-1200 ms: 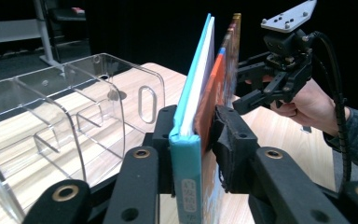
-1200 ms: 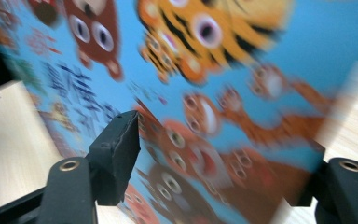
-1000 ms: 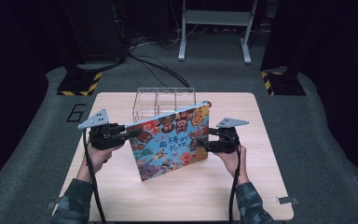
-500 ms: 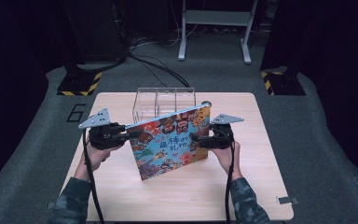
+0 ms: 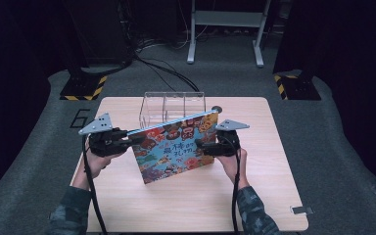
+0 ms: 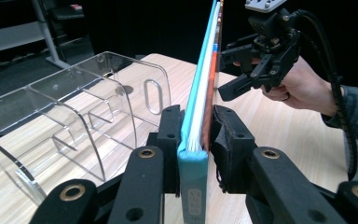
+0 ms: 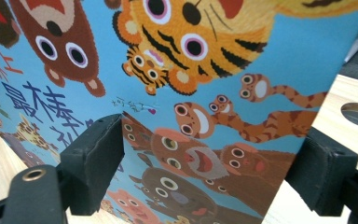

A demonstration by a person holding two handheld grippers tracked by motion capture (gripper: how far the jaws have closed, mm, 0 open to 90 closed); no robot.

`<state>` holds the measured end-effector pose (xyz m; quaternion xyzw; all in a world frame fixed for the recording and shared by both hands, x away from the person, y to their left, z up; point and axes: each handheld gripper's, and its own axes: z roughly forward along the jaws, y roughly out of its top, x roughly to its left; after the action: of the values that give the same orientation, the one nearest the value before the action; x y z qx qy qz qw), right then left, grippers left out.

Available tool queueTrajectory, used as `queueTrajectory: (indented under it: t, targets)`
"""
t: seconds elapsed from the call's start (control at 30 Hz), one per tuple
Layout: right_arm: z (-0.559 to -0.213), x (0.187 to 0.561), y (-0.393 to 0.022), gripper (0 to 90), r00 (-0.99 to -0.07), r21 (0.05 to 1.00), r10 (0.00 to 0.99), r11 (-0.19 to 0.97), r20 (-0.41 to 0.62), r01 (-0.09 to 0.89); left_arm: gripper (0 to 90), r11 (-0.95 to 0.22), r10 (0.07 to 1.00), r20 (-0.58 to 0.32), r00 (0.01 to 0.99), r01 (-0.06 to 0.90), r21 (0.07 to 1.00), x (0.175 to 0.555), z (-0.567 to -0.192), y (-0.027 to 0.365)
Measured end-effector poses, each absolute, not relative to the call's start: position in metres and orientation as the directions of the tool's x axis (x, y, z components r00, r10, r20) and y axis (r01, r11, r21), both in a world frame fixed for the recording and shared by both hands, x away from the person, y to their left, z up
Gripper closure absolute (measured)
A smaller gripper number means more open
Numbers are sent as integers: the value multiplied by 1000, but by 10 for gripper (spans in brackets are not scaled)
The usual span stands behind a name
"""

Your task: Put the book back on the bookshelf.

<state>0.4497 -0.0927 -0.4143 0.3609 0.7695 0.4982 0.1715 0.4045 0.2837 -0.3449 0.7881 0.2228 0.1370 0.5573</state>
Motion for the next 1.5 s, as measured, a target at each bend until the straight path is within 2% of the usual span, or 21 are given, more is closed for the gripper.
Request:
queueTrajectory:
  t: [0.3,0.57,1.07,1.3,1.5]
  targets:
    - [-413,449,-94,187,-681,886,725,246,100,393,637,-333,499,-6,867,198,922,410,-336,264]
    - [-412,449,-95,193,-681,885,725,246,103,396,584,-370,448,-21,894,207,906,420,-328,247]
    - [-410,448,-93,191,-672,884,733,242,103,399,631,-389,462,-7,887,210,897,425,-321,240]
    - [-410,448,-94,189,-675,884,730,243,104,399,730,-396,462,0,887,206,895,425,-321,239]
    - [-410,447,-95,193,-678,883,728,249,100,397,753,-398,452,-23,892,224,890,426,-320,239]
